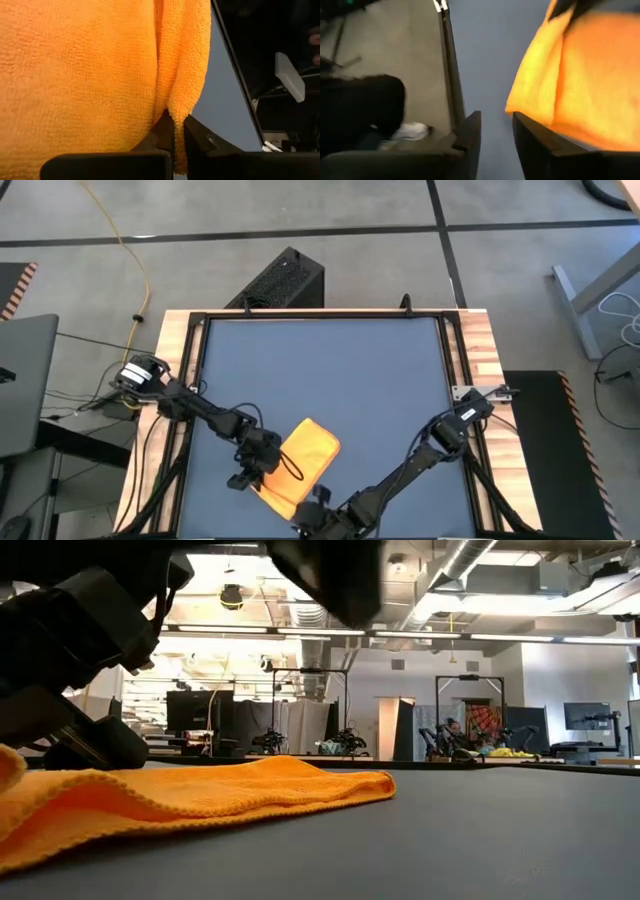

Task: Roll towel
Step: Roll the orange microfiber towel

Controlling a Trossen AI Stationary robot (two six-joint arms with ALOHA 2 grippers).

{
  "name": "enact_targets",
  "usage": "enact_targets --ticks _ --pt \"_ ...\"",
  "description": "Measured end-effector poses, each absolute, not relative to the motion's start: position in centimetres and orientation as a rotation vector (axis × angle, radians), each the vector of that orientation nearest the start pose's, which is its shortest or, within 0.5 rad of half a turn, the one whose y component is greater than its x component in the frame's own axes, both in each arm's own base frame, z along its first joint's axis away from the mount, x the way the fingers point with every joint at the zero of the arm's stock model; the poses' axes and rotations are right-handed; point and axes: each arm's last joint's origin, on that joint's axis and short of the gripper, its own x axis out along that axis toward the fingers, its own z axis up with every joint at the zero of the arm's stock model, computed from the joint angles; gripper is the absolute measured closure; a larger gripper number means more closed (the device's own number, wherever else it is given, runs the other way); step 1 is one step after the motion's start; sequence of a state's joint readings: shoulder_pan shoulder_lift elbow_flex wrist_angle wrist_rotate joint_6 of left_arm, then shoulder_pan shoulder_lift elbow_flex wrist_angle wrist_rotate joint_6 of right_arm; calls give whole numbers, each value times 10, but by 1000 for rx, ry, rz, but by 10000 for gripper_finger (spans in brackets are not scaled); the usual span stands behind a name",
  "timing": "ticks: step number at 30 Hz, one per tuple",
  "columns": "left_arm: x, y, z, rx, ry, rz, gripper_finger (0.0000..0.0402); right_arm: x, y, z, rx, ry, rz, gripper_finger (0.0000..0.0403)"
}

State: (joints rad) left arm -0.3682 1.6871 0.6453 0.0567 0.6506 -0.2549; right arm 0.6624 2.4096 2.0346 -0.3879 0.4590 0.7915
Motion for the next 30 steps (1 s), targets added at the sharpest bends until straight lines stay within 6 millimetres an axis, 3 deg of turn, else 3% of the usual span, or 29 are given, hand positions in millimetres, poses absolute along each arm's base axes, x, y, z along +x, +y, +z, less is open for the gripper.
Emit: enact_targets --ticks 6,10,13,20,26,30 --pt "253 -111 109 -409 1157 -754 400 436 308 182 152 633 -84 193" --pt "253 -107 108 -428 1185 -726 400 440 301 182 130 638 -85 162" --pt "252 -105 107 -433 1197 -718 400 441 301 182 141 636 -91 159" --pt "252 -103 107 -453 1211 -708 400 444 310 143 162 653 -116 171" --pt "252 -103 107 -460 1215 -716 400 446 307 148 164 618 -161 179" --pt "252 -103 107 -465 1217 -713 400 450 305 132 168 625 -165 188"
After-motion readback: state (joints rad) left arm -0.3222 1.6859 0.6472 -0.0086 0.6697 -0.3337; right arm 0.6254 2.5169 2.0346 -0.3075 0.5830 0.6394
